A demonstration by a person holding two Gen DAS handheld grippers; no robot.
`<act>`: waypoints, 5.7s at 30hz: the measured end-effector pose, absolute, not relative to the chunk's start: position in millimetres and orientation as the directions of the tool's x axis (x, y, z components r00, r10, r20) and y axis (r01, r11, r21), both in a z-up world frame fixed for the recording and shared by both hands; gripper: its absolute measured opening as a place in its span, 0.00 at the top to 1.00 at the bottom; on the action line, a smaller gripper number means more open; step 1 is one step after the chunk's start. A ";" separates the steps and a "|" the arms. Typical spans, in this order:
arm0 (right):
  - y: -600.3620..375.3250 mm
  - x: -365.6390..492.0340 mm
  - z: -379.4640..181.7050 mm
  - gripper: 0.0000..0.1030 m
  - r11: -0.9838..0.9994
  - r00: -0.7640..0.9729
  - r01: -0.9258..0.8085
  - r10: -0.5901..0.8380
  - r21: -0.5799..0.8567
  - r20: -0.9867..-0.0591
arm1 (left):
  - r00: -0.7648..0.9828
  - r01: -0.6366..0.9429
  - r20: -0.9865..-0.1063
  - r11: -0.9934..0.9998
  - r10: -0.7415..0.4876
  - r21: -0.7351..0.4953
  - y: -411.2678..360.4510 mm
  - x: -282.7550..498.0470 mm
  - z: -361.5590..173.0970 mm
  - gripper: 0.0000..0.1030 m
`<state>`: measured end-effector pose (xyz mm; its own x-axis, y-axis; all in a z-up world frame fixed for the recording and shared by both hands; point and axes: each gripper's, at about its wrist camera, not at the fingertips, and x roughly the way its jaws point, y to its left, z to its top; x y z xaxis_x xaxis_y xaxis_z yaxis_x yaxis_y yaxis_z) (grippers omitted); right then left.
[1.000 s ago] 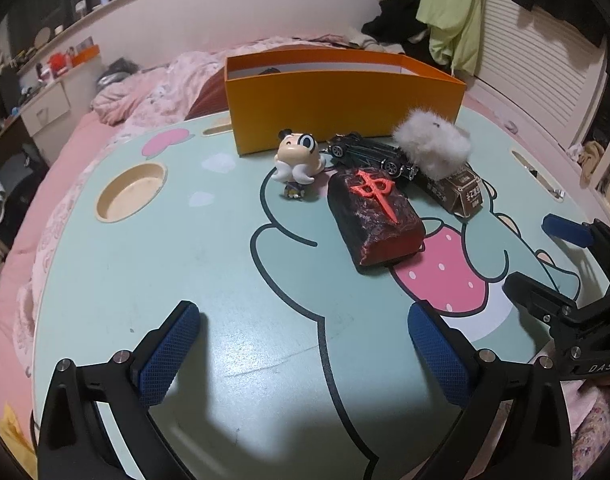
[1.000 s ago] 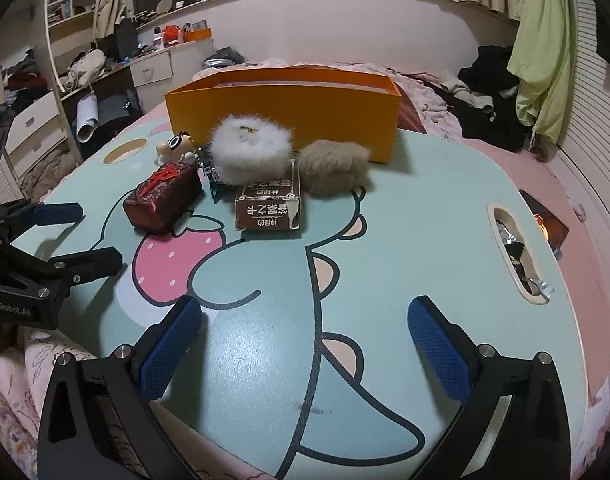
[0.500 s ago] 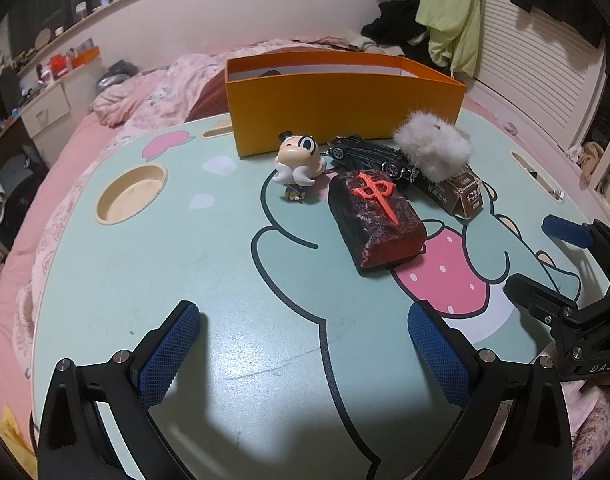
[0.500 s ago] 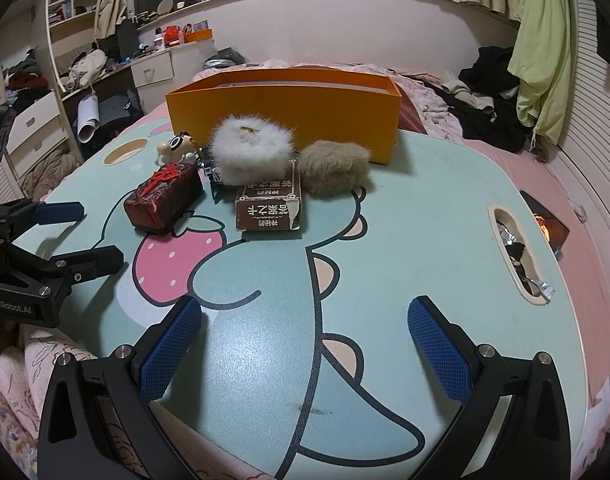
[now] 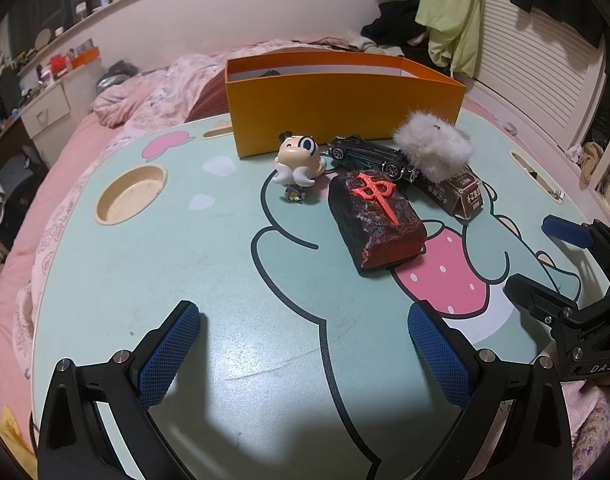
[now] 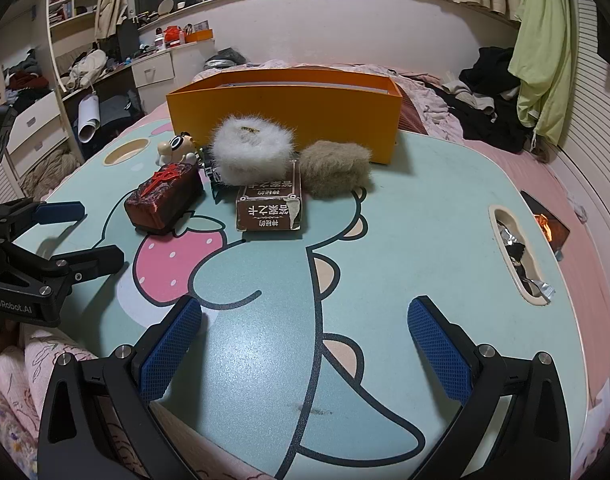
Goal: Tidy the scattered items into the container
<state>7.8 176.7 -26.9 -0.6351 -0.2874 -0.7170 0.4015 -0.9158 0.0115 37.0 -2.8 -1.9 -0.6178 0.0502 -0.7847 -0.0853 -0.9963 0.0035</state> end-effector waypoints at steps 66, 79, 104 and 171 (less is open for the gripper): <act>176.8 9.9 -26.4 0.00 -0.915 -0.635 0.402 -0.289 0.013 -0.716 | -0.633 -0.181 -0.756 -0.982 0.165 -0.063 28.4 -9.7 18.1 0.16; 174.3 11.1 -25.6 0.00 -0.915 -0.636 0.404 -0.291 0.013 -0.715 | -0.664 -0.163 -0.723 -0.980 0.192 -0.110 -2.0 46.5 20.8 0.63; 122.8 -58.1 -11.8 0.59 -0.918 -0.544 0.398 -0.231 -0.005 -0.806 | -0.659 -0.130 -0.736 -0.987 0.155 -0.091 -9.0 42.7 7.6 0.63; 149.5 -111.6 73.5 0.33 -0.912 -0.676 0.348 -0.403 0.216 -0.616 | -0.750 -0.096 -0.648 -0.992 0.129 -0.086 -28.3 -50.1 101.4 0.14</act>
